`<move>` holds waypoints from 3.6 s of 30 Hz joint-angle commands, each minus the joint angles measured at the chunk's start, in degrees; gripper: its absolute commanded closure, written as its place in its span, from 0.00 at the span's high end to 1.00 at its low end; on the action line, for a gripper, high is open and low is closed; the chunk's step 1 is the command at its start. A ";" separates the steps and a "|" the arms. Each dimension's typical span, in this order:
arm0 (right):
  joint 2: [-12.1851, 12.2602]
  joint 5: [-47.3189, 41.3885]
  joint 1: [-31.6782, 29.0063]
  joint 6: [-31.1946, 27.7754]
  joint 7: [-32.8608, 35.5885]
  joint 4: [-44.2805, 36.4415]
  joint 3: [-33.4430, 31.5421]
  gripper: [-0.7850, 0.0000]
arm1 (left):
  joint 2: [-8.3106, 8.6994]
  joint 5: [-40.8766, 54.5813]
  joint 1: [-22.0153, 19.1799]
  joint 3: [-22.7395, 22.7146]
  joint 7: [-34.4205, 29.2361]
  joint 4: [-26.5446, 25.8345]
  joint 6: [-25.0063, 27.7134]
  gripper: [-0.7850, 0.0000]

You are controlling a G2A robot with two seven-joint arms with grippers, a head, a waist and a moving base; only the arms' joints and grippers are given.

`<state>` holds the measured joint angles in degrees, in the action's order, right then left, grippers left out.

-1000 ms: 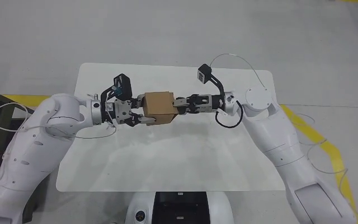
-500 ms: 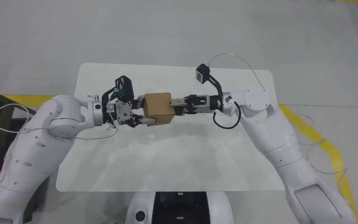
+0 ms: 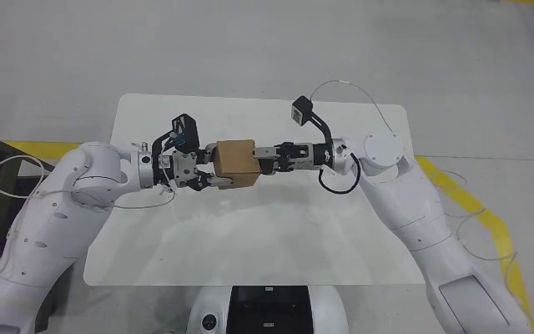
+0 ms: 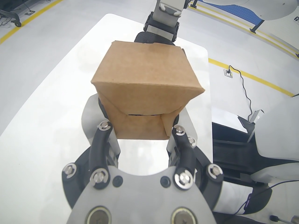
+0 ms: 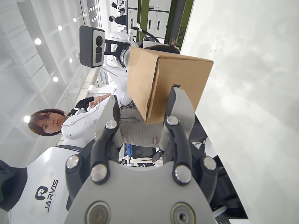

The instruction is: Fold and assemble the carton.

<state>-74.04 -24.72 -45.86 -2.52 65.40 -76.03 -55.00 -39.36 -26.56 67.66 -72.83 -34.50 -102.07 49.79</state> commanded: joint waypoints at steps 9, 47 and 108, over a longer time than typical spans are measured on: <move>1.34 2.35 -2.53 -5.27 -3.01 1.36 -4.96 1.00 | -0.65 -0.92 -0.88 1.94 1.40 4.21 -0.15 0.36; 4.66 11.45 -11.36 -13.40 -8.18 -5.78 -11.81 1.00 | -9.91 -24.33 -14.45 21.69 20.33 28.03 0.11 1.00; 7.57 56.20 -21.88 -15.37 -41.10 -14.58 -20.44 1.00 | -0.79 5.63 12.95 -21.26 11.16 8.93 -1.61 1.00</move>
<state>-66.48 31.47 -67.74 -17.89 24.30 -90.61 -75.44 -40.15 -20.93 80.62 -94.10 -23.34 -93.14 48.18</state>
